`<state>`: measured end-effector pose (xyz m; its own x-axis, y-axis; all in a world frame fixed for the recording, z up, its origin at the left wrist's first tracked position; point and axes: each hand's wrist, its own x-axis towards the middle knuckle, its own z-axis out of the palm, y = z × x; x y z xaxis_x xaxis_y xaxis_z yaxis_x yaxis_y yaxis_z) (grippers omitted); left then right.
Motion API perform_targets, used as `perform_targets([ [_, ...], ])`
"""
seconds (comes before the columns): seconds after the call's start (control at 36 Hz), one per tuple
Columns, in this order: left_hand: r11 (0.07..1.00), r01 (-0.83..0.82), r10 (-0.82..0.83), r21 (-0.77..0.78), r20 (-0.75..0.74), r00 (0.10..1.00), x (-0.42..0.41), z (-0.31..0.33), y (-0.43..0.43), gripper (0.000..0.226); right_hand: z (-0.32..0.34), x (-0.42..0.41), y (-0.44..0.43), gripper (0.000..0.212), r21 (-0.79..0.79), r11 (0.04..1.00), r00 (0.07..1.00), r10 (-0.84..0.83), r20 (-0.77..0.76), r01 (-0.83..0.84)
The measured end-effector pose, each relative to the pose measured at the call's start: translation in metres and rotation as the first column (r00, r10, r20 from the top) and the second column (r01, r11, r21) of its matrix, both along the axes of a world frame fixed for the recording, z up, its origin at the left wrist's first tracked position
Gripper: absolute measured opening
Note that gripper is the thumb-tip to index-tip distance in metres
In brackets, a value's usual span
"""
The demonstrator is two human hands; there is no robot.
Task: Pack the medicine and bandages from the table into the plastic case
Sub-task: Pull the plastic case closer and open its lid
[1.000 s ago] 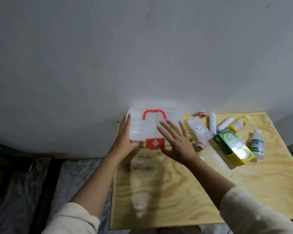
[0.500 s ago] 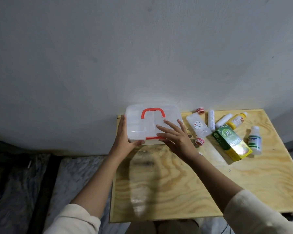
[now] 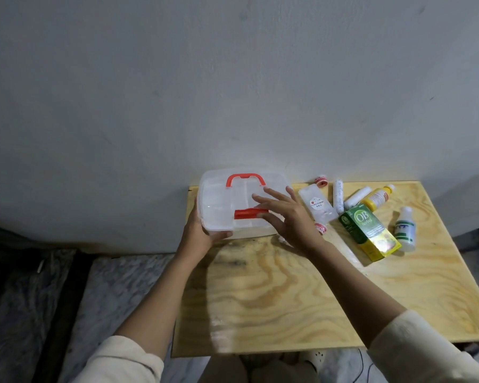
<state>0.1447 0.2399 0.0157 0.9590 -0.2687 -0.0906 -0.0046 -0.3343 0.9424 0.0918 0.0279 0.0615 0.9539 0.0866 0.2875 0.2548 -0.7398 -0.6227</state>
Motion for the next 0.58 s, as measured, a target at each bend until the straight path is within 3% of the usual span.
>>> perform_targets([
  [0.14,0.999,0.044,-0.045,-0.017,-0.033,0.998,-0.007,0.004,0.001,0.076,0.021,0.008,0.001,0.028,0.06,0.998,1.0,-0.028,-0.011,0.029],
  [0.36,0.995,0.067,-0.061,0.07,-0.093,0.994,-0.009,0.004,0.005,0.115,0.047,0.025,-0.002,0.03,0.106,0.993,0.998,-0.056,0.026,0.053],
  [0.58,0.99,0.027,-0.009,0.137,-0.126,0.992,-0.015,0.0,0.003,0.106,0.059,0.046,-0.005,0.032,0.186,0.98,0.995,-0.084,0.06,0.071],
])
